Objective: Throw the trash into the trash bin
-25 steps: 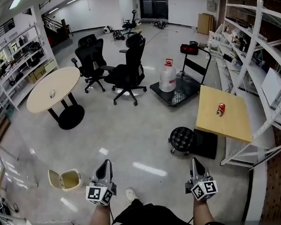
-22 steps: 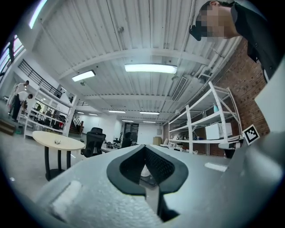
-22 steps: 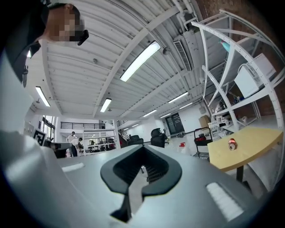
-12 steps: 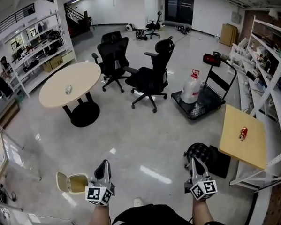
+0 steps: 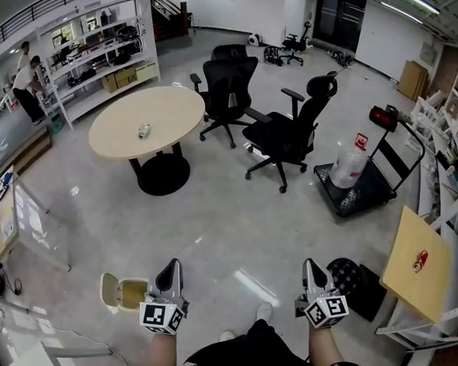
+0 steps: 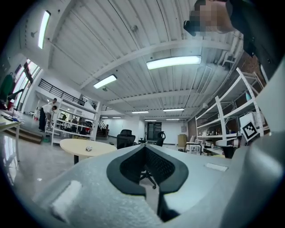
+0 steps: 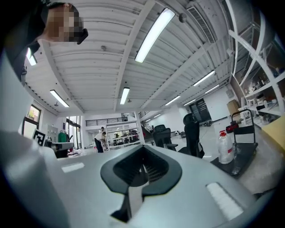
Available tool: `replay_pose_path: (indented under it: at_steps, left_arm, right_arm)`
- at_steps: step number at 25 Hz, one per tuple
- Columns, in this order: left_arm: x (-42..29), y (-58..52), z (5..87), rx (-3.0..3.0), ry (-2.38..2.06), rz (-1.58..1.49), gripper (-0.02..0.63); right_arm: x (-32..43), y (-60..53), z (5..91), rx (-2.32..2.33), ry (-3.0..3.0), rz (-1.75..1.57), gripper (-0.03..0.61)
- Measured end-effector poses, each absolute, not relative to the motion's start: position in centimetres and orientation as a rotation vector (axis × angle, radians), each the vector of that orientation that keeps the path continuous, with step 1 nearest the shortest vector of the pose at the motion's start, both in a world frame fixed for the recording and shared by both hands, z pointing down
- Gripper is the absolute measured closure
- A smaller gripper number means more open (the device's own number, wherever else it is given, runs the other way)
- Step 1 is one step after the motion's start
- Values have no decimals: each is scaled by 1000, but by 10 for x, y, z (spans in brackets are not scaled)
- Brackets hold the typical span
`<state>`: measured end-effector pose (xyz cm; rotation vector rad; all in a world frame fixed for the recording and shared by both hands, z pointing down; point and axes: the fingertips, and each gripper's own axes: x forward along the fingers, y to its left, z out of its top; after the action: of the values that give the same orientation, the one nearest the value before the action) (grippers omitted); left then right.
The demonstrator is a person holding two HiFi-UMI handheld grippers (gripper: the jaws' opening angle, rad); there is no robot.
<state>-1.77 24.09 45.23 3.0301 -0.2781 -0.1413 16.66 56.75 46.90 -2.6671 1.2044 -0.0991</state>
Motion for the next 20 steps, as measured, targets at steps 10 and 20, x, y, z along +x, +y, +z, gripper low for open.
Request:
replay_pose_path:
  at_steps: [10,20]
  left_arm:
    - [31,156,436,3014,-597,-213,609]
    - [156,101,427,2980,-760,-229,609]
  right_arm:
    - [293,433,471,-2524,1493,-100,574]
    - [434,332,458,-2397,1712,-95,574]
